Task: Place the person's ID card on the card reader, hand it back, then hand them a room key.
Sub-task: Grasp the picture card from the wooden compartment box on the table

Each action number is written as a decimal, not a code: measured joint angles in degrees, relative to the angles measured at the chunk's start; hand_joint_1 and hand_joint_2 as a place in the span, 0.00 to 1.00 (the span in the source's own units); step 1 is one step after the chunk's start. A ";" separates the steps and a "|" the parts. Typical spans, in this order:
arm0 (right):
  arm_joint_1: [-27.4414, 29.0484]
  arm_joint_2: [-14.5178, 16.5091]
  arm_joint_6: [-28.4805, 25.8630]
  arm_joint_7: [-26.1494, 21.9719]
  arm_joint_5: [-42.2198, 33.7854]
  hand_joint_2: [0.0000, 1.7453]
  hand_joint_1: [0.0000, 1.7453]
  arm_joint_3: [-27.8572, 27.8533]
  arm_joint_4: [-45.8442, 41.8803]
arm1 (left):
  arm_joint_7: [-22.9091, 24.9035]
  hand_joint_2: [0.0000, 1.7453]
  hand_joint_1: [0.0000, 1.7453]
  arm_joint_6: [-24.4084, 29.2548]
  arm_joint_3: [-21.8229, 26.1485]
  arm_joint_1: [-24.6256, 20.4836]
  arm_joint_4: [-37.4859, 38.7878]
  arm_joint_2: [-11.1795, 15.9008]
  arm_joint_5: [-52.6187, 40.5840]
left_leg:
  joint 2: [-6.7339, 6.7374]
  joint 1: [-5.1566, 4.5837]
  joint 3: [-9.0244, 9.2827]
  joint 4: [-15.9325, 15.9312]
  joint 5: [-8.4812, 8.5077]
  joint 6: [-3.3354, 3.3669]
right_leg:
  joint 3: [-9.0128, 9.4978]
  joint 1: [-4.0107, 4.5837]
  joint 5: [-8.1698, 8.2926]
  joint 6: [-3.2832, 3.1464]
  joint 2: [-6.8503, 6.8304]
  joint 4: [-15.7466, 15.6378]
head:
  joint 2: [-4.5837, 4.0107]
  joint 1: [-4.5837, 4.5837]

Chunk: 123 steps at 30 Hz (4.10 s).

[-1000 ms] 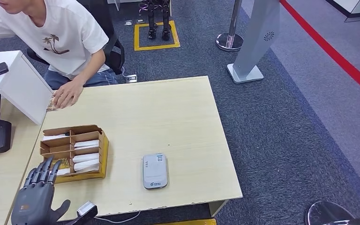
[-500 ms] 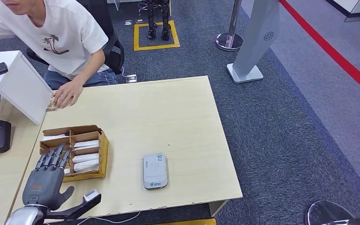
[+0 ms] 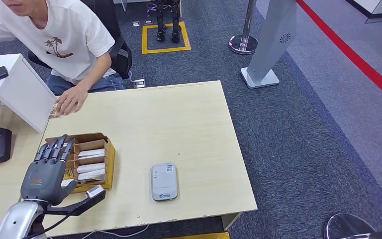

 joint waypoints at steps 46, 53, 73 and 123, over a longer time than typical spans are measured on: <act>0.01 -0.02 -0.12 -0.04 -0.19 0.00 0.00 0.00 -0.03 | -1.09 1.00 0.00 0.44 -0.62 1.08 -0.40 0.33 2.85 | -0.01 0.00 -0.01 0.00 0.00 0.00 | 0.01 0.00 0.00 0.00 -0.01 0.00 | 0.00 0.01; 0.01 -0.02 -0.13 -0.01 -0.39 0.00 0.00 0.00 -0.03 | -2.11 1.00 0.00 0.01 -0.62 3.51 -0.93 0.57 4.87 | 0.00 0.00 -0.01 0.00 0.00 0.00 | 0.01 0.00 0.00 0.00 0.00 0.00 | 0.00 -0.01; 0.02 -0.02 -0.15 0.16 -0.54 0.00 0.00 0.00 -0.03 | -0.83 1.00 0.00 0.60 -0.62 8.55 -3.11 1.34 5.47 | -0.01 0.00 -0.02 0.00 -0.01 0.00 | 0.01 0.00 -0.01 0.00 -0.01 0.00 | 0.00 0.00; -0.06 -0.50 0.13 0.99 3.17 0.00 0.00 0.00 -0.35 | -0.90 1.00 0.00 -1.13 -0.62 4.44 3.80 -3.45 10.18 | -0.01 0.00 -0.02 0.00 -0.01 0.00 | 0.00 0.00 -0.01 0.00 -0.01 0.00 | 0.00 0.01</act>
